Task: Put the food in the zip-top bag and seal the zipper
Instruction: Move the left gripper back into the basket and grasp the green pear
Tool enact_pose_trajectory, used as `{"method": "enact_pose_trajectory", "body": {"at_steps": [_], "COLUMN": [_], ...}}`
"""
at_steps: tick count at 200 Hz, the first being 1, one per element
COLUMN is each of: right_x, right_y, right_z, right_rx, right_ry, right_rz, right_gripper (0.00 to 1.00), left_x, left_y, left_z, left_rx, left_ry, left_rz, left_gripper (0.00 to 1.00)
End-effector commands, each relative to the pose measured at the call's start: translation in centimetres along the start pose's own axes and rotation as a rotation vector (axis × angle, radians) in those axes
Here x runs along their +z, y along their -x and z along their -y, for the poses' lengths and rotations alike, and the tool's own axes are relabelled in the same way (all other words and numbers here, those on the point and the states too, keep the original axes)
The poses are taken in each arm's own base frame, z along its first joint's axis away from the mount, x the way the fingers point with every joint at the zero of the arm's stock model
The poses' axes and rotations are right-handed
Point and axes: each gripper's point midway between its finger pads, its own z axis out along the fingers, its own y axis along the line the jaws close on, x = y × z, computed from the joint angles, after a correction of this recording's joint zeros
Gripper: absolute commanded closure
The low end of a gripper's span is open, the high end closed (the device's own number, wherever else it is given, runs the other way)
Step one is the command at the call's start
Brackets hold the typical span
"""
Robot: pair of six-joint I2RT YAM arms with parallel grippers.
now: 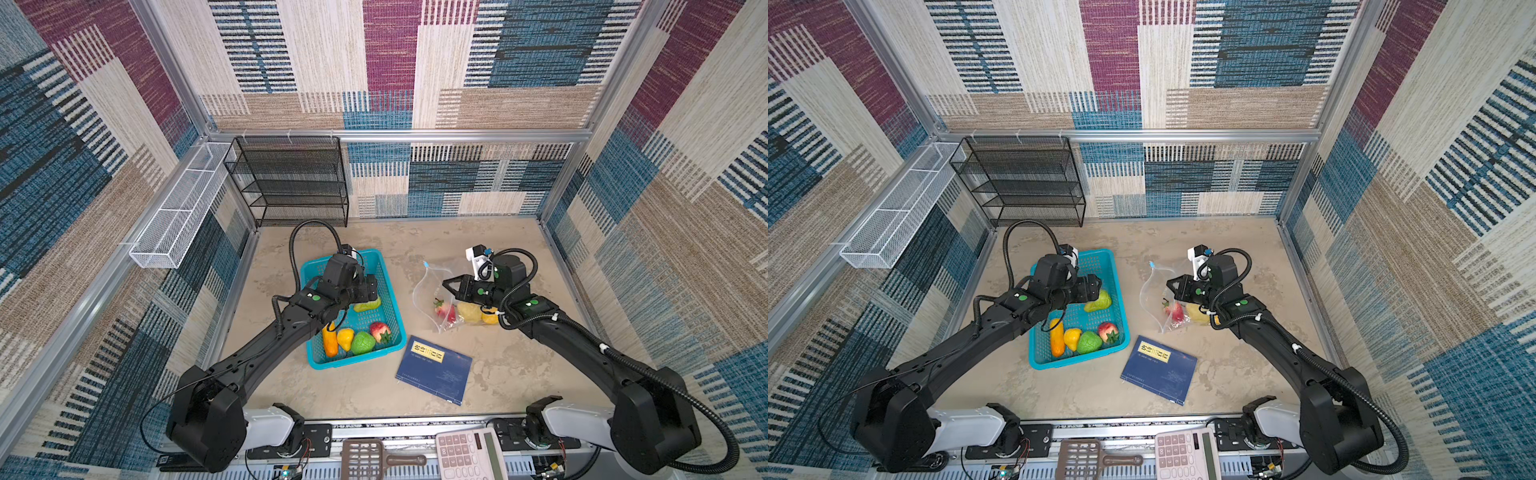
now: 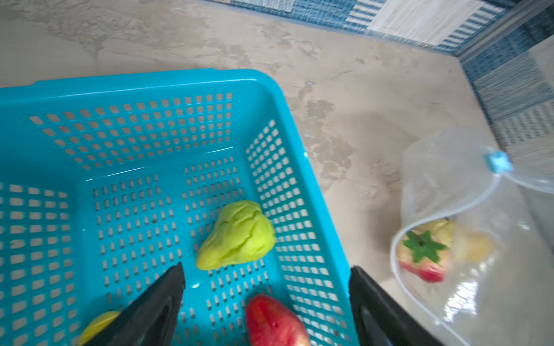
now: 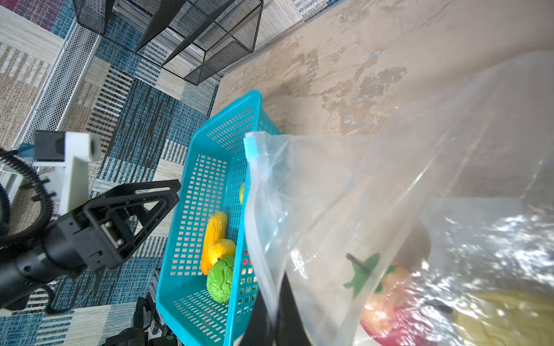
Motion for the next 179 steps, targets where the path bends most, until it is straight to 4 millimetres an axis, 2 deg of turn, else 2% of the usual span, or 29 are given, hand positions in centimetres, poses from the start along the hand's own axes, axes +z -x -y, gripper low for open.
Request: {"method": "enact_pose_trajectory", "body": {"at_steps": [1, 28, 57, 138, 179], "right_x": [-0.1, -0.1, -0.1, -0.2, -0.4], "right_y": [0.6, 0.6, 0.7, 0.8, 1.0], "right_z": [-0.3, -0.3, -0.3, -0.2, -0.2], "right_rx": [-0.014, -0.013, -0.017, -0.026, -0.033], "right_ry": [0.001, 0.001, -0.002, -0.016, -0.024], "right_rz": [0.023, 0.021, 0.021, 0.024, 0.030], "right_gripper": [1.00, 1.00, 1.00, 1.00, 1.00], "left_x": [1.0, 2.8, 4.5, 8.3, 9.9], "left_y": [-2.0, -3.8, -4.5, -4.5, -4.0], "left_z": [-0.8, -2.1, -2.8, -3.0, -3.5], "left_rx": [0.142, 0.228, 0.286, 0.339, 0.305], "left_ry": [0.018, 0.091, 0.120, 0.136, 0.162], "left_rz": [-0.123, -0.242, -0.273, -0.280, -0.289], "left_gripper": [0.11, 0.11, 0.10, 0.09, 0.09]}}
